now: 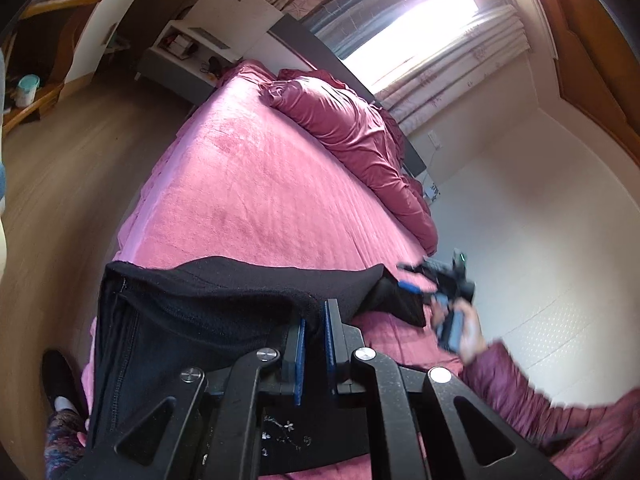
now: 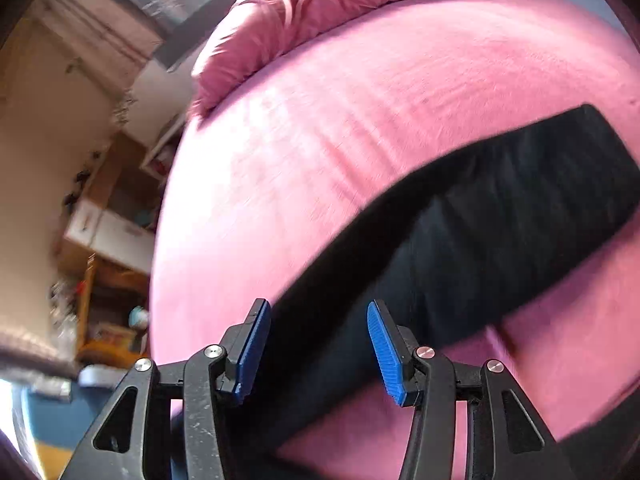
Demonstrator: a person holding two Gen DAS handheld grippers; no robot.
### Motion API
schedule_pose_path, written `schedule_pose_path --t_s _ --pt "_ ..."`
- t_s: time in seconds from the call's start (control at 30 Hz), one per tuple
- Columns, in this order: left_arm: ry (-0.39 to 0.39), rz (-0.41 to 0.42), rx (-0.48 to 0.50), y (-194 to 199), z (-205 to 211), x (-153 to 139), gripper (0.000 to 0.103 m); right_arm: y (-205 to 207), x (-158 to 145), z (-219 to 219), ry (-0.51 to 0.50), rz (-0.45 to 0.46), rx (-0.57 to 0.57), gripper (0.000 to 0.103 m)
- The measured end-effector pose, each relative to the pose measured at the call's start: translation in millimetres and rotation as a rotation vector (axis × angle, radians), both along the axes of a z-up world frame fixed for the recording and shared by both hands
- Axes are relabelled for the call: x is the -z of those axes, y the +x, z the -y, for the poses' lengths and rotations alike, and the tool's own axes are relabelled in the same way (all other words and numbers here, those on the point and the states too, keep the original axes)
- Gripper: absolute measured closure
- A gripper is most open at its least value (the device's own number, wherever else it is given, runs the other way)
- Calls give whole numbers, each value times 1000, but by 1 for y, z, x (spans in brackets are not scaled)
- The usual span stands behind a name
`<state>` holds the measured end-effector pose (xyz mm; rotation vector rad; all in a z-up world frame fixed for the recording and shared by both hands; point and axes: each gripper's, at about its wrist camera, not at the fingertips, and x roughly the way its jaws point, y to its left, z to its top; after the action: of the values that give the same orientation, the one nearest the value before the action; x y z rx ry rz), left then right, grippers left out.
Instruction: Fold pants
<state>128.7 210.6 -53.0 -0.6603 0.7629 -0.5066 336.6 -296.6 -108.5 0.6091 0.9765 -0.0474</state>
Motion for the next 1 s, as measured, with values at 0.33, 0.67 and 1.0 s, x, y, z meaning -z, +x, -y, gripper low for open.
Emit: schedule_pose_path --t_s 0.33,0.67,1.0 --pt "43 -23 -3 11 -7 -2 95 47 35 2 -78 -143 10 94" --pt "45 -93 -236 131 -60 -13 95 -24 -49 24 14 173 -49 94" --pt "35 -47 -214 96 -69 -24 95 -176 -39 24 30 277 -166 94"
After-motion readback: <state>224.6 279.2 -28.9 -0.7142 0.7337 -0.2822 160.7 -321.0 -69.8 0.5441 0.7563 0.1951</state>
